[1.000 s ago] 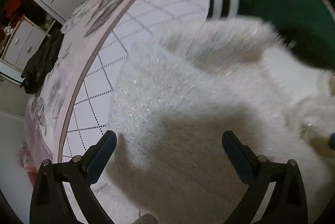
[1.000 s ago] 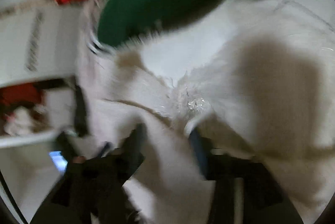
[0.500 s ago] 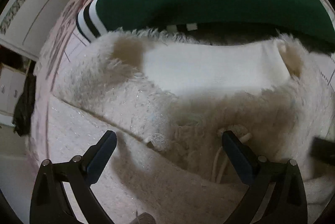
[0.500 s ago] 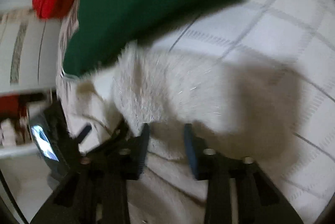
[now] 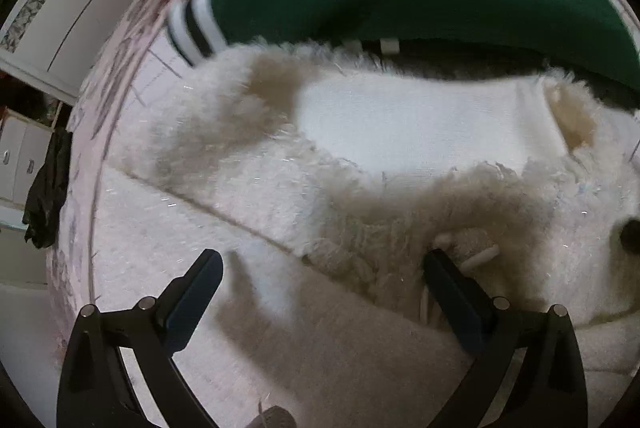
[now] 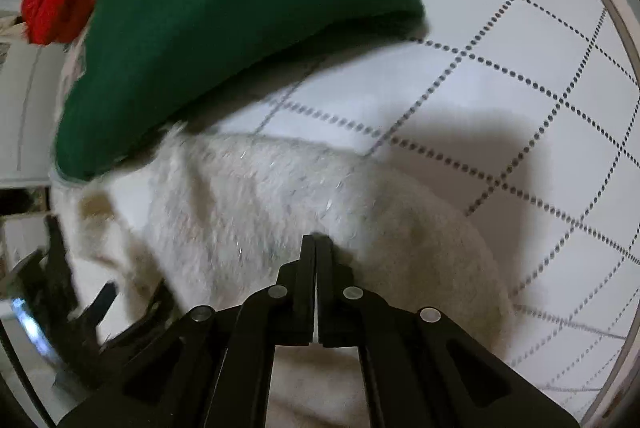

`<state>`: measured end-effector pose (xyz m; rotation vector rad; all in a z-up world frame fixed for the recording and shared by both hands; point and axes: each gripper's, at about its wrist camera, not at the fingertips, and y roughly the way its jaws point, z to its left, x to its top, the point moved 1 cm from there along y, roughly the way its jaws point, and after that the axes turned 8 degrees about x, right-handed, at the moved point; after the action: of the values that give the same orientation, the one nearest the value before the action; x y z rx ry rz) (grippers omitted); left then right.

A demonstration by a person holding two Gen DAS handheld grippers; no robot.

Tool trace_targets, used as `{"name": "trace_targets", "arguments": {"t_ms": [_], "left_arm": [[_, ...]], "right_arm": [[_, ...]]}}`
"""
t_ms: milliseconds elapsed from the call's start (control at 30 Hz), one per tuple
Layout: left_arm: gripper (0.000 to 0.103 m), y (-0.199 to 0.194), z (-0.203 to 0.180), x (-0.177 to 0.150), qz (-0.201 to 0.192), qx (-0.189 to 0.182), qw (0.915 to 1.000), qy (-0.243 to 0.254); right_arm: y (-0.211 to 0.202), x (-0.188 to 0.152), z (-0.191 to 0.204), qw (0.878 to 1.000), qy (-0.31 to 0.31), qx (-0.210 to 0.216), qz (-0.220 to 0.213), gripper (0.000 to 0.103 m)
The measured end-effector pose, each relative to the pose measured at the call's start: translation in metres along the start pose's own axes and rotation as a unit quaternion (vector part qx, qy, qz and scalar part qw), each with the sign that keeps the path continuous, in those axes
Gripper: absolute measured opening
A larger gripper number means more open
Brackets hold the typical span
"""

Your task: Fold large clothes

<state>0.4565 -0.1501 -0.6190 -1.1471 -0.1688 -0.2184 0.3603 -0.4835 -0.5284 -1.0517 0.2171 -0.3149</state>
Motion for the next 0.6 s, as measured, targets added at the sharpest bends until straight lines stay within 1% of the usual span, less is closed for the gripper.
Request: {"name": "trace_targets", "arguments": {"t_ms": [33, 67, 100, 133, 167, 200, 233, 267, 333, 367, 400, 433, 467, 500, 533, 567, 600], "left_arm": [[0.103, -0.014, 0.006, -0.002, -0.014, -0.011, 0.9998, -0.011], [0.103, -0.026, 0.011, -0.006, -0.025, -0.018, 0.9994, -0.017], [0.103, -0.036, 0.016, -0.01, -0.033, -0.022, 0.9989, -0.023], [0.103, -0.049, 0.022, -0.018, -0.042, -0.029, 0.9982, -0.03], [0.103, -0.06, 0.026, -0.025, -0.048, -0.035, 0.9976, -0.036], [0.103, -0.069, 0.028, -0.033, -0.049, -0.037, 0.9974, -0.038], [0.103, -0.076, 0.03, -0.044, -0.049, -0.037, 0.9974, -0.037], [0.103, -0.08, 0.03, -0.055, -0.045, -0.035, 0.9979, -0.032], [0.103, -0.076, 0.021, -0.074, -0.024, -0.026, 0.9993, -0.014], [0.103, -0.069, 0.014, -0.084, -0.009, -0.022, 0.9997, -0.004], [0.103, -0.061, 0.01, -0.09, 0.002, -0.018, 0.9998, 0.003], [0.103, -0.053, 0.002, -0.1, 0.014, -0.014, 0.9997, 0.013], [0.103, -0.042, -0.005, -0.107, 0.026, -0.007, 0.9993, 0.026], [0.103, -0.033, -0.005, -0.11, 0.032, -0.004, 0.999, 0.031], [0.103, -0.029, -0.003, -0.112, 0.029, -0.011, 0.9992, 0.025], [0.103, -0.027, 0.0, -0.112, 0.025, -0.019, 0.9994, 0.016], [0.103, -0.027, 0.002, -0.111, 0.027, -0.023, 0.9993, 0.014]], "right_arm": [[-0.015, -0.007, -0.002, 1.0, 0.002, 0.009, 0.002, 0.017], [-0.032, -0.016, -0.004, 1.0, -0.002, 0.018, -0.005, 0.031], [-0.049, -0.027, -0.007, 1.0, -0.005, 0.019, -0.015, 0.047], [-0.066, -0.041, -0.013, 1.0, -0.007, 0.011, -0.027, 0.053], [-0.082, -0.057, -0.019, 0.999, -0.007, -0.003, -0.036, 0.056], [-0.094, -0.07, -0.024, 0.999, -0.007, -0.014, -0.037, 0.056], [-0.099, -0.091, -0.032, 0.999, -0.011, -0.03, -0.023, 0.056], [-0.099, -0.108, -0.039, 0.999, -0.015, -0.044, 0.002, 0.056], [-0.094, -0.131, -0.056, 0.997, -0.026, -0.05, 0.045, 0.056], [-0.079, -0.146, -0.062, 0.995, -0.039, -0.055, 0.072, 0.056], [-0.072, -0.152, -0.066, 0.993, -0.054, -0.058, 0.083, 0.056], [-0.058, -0.157, -0.066, 0.991, -0.077, -0.067, 0.085, 0.056], [-0.045, -0.158, -0.068, 0.99, -0.091, -0.078, 0.08, 0.054], [-0.035, -0.159, -0.076, 0.991, -0.079, -0.071, 0.08, 0.042], [-0.033, -0.159, -0.086, 0.996, -0.047, -0.049, 0.058, 0.036], [-0.034, -0.16, -0.091, 0.998, -0.024, -0.033, 0.045, 0.025], [-0.036, -0.162, -0.095, 0.999, -0.002, -0.008, 0.037, 0.01]]}}
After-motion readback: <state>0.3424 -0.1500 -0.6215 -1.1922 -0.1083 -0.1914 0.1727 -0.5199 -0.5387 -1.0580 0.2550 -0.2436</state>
